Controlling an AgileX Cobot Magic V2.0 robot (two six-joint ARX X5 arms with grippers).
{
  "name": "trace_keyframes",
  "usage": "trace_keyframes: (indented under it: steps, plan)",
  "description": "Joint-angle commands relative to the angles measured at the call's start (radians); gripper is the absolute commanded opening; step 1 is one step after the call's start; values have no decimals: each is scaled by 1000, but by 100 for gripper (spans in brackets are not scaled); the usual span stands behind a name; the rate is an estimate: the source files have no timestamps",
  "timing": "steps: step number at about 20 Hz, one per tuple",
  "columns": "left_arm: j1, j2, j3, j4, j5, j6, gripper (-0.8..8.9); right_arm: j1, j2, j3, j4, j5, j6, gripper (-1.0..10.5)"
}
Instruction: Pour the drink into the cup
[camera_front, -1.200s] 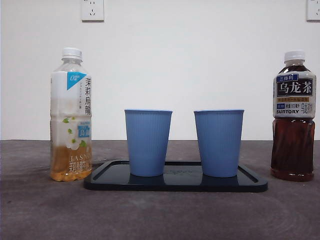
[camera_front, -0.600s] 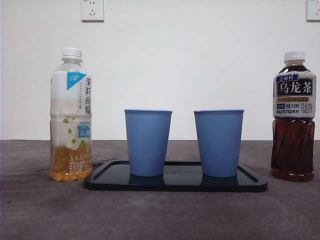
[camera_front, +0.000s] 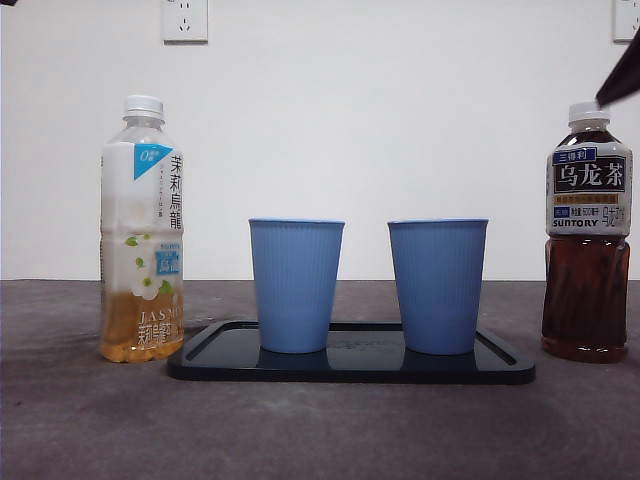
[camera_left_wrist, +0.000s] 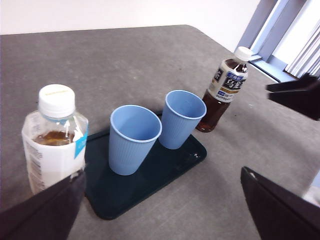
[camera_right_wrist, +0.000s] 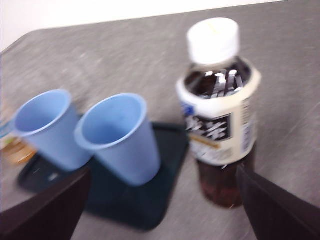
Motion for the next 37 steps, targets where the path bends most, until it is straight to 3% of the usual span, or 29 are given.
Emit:
trace_keyframes:
  steps: [1, 8, 16, 20, 29, 37]
  plan:
    - [-13, 7, 14, 7, 6, -18, 499, 4, 61, -38, 162, 30, 42, 465]
    - [-42, 38, 14, 8, 6, -16, 499, 4, 369, -72, 555, 70, 50, 465]
    - [-42, 61, 14, 9, 6, -16, 499, 4, 586, -72, 795, 109, 52, 465]
    - [-42, 65, 14, 10, 6, -17, 499, 4, 653, -72, 854, 109, 54, 442]
    - [-42, 65, 14, 10, 6, -16, 499, 4, 691, -72, 907, 102, 54, 202]
    - [-42, 65, 14, 7, 6, -16, 499, 4, 626, -62, 856, 74, 39, 185]
